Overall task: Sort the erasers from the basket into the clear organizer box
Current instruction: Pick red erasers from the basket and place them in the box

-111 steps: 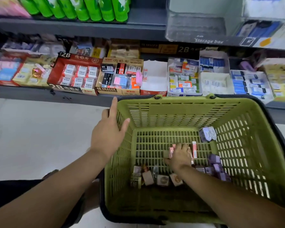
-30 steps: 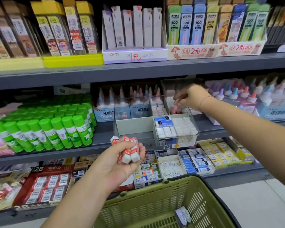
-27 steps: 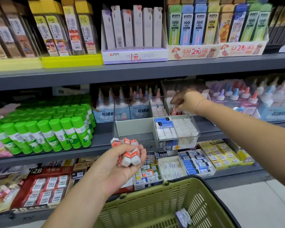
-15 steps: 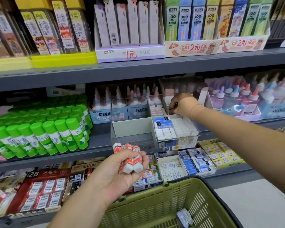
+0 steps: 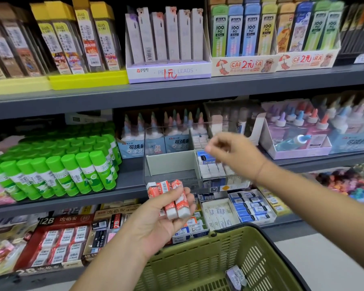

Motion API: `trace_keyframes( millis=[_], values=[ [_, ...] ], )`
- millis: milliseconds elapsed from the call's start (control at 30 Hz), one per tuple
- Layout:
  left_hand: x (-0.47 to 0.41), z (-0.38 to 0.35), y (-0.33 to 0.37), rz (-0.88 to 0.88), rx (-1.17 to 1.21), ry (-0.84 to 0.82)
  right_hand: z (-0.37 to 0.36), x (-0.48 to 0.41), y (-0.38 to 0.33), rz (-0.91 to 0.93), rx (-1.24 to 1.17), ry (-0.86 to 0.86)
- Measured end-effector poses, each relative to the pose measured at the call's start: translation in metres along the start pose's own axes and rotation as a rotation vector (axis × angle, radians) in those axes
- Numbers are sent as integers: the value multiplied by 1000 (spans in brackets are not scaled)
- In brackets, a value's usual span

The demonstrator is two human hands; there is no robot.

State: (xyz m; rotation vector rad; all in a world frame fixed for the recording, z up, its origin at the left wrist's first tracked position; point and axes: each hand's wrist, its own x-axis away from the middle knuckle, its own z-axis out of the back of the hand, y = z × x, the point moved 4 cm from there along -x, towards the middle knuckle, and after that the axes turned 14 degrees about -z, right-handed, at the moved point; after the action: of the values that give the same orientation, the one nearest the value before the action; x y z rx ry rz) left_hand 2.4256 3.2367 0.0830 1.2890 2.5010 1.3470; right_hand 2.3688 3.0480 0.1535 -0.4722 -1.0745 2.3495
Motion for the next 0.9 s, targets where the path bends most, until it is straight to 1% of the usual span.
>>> trace_keyframes(
  millis=[33,100,167,233,333,433,500,600,633,700,800,833,900],
  values=[
    [-1,0,0,-18,-3,5,-14,22,-4,-42,-117,-112],
    [-2,1,1,-55,-45,9,-44,58,-4,-154,-275,-287],
    [-2,2,0,-76,-93,22,-69,77,-3,-242,-386,-364],
    [-1,2,-1,-73,-101,30,-84,84,-3,-281,-461,-361],
    [1,-2,0,-92,-41,38,-86,84,-4,-295,-561,-327],
    [1,0,6,-122,69,100,-71,76,-1,-330,-640,-290],
    [2,3,6,-94,136,145,-48,60,3,-336,-633,-206],
    [3,4,3,-33,181,181,8,21,8,-252,-547,46],
    [2,5,3,-21,196,195,27,6,9,-220,-482,130],
    [1,4,2,-11,233,207,57,-22,13,-169,-257,246],
    [2,-1,3,-1,265,175,77,-57,22,-153,103,308],
    [3,-3,4,7,265,156,78,-66,24,-140,224,292],
    [3,-6,3,20,267,123,71,-79,26,-100,452,204]
  ],
)
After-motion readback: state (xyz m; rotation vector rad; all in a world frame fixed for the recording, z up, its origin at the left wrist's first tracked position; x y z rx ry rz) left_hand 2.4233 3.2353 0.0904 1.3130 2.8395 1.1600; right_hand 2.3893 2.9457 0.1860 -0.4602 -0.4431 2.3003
